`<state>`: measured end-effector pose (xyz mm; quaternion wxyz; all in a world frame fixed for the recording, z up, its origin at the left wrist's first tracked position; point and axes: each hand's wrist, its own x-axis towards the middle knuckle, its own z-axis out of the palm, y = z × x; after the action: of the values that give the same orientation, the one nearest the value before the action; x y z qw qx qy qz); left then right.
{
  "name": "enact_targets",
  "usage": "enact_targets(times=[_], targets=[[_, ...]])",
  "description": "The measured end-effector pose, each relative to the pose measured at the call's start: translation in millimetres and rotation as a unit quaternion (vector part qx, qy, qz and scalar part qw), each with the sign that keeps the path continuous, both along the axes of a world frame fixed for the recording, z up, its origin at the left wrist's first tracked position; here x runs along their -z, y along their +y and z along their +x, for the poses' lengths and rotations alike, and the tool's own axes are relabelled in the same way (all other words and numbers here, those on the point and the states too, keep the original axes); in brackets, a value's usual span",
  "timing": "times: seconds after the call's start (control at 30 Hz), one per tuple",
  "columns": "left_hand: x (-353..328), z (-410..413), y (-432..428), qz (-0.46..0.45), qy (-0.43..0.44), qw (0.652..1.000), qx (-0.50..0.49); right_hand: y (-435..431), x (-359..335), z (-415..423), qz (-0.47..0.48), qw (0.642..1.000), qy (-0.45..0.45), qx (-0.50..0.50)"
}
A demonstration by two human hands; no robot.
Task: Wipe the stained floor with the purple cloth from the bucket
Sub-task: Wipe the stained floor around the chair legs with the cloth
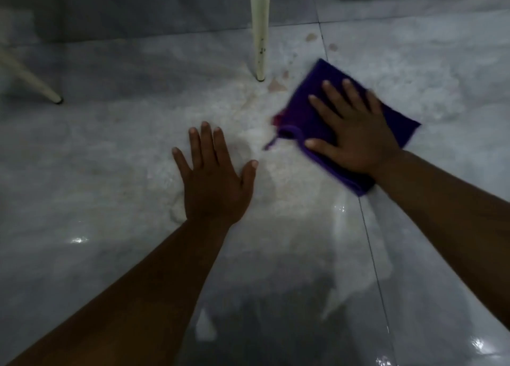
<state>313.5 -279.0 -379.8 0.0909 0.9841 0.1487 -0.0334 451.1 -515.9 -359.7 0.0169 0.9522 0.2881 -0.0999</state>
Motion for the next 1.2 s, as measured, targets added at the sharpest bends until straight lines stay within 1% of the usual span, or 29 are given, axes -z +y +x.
enact_targets(times=[0.07,0.13,0.2,0.37,0.4,0.5,0.57,0.67,0.73,0.8,0.9,0.97,1.03,1.1,1.2], targets=[[-2.1,0.3,0.9,-0.02,-0.013,1.0,-0.009,51.3,1.7,1.6,0.007,0.997,-0.002,-0.077],[-4.4,-0.1,0.8,-0.032,-0.024,0.999,-0.015,82.9,6.0,-3.5,0.015,0.99,0.0,-0.139],[-6.1,-0.6,0.2,-0.039,-0.029,0.999,-0.02,93.7,9.4,-6.3,0.028,0.988,-0.004,-0.154],[-4.7,0.9,1.1,-0.053,-0.042,0.997,-0.037,101.2,12.6,-11.3,0.039,0.989,-0.007,-0.141],[-4.2,1.2,0.6,-0.058,-0.049,0.996,-0.042,103.8,12.7,-11.3,0.041,0.987,-0.011,-0.157],[-2.0,1.8,-0.7,-0.07,-0.06,0.995,-0.046,115.8,13.5,-2.4,0.038,0.968,-0.011,-0.249],[-1.4,1.8,-1.1,-0.077,-0.063,0.994,-0.051,122.7,14.2,5.3,0.035,0.964,0.001,-0.264],[-3.3,1.0,-1.8,-0.08,-0.064,0.993,-0.051,110.9,12.3,9.7,0.046,0.976,0.003,-0.212],[-3.9,2.1,-1.8,-0.073,-0.06,0.995,-0.042,80.2,9.5,8.3,0.051,0.983,0.0,-0.175],[-3.3,3.6,-0.6,-0.055,-0.036,0.997,-0.029,36.7,7.2,9.6,0.043,0.989,-0.009,-0.138],[-2.5,4.8,0.4,-0.022,0.005,1.0,-0.008,-27.9,2.6,27.3,0.019,0.999,-0.009,-0.032],[-3.7,5.1,0.8,-0.011,0.013,1.0,-0.006,-45.0,1.3,49.6,0.015,0.999,0.007,0.046],[-4.4,6.0,0.6,-0.002,0.024,1.0,-0.006,-35.4,4.2,77.3,0.021,0.995,0.007,0.1],[-5.2,6.4,0.1,0.001,0.03,1.0,-0.006,-7.1,7.7,107.2,0.035,0.99,0.007,0.136],[-5.4,6.9,1.0,0.001,0.035,0.999,-0.004,53.1,9.6,145.8,0.036,0.989,0.012,0.146]])
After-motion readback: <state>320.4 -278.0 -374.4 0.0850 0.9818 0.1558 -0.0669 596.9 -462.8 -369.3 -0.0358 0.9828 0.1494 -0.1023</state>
